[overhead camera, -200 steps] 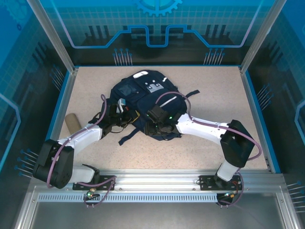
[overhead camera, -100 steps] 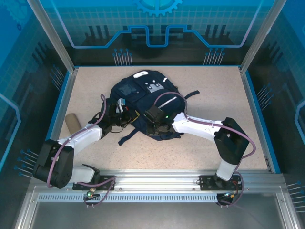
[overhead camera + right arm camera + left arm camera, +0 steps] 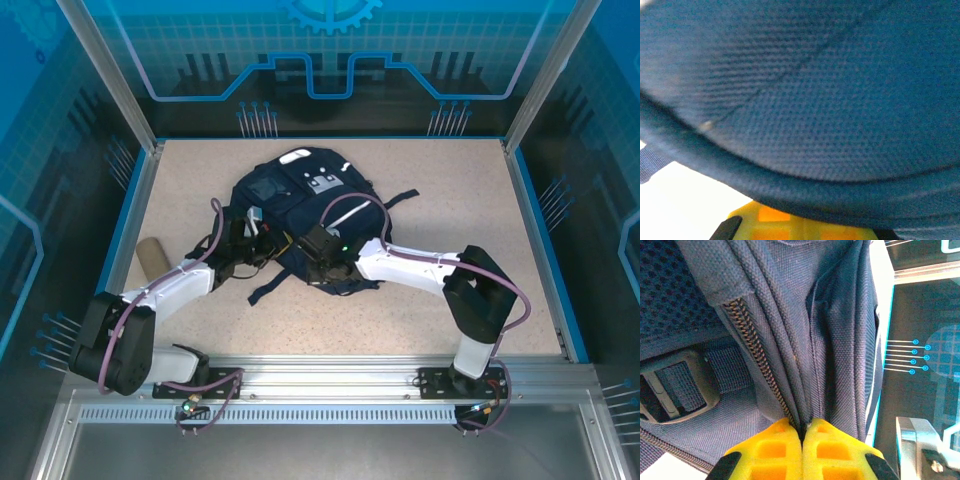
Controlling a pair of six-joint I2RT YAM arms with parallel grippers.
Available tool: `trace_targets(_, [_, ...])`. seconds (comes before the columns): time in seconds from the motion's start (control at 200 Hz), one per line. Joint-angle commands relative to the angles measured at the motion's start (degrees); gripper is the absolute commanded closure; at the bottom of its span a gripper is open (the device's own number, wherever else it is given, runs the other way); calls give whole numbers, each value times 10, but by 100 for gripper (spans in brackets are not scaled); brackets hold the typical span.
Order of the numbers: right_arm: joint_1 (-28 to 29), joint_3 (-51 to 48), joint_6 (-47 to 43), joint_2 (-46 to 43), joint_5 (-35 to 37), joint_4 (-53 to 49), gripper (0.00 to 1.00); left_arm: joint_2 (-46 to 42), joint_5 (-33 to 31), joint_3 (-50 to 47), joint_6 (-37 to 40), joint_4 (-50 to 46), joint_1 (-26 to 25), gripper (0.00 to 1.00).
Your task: Pack books, pencil case, and school supplies into a backpack
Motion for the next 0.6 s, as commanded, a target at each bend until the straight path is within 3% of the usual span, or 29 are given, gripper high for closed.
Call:
trace_targets(0.0, [-2, 10, 9, -14, 116, -97, 100, -24, -42, 4, 30, -34, 4, 100])
trace_targets(0.215, [-37, -47, -32, -84, 192, -137, 100, -18, -68, -1, 57, -60, 25, 100])
trace_targets(0.335, [-76, -51, -84, -93, 161, -113, 100, -18, -62, 0, 60, -62, 30, 100])
trace_targets(0.455, [-80, -38, -153, -91, 108, -63, 100, -30, -63, 4, 62, -76, 36, 100])
trace_targets(0.59, [-74, -19, -223, -84, 11, -4, 100, -67, -84, 2, 63, -120, 47, 72])
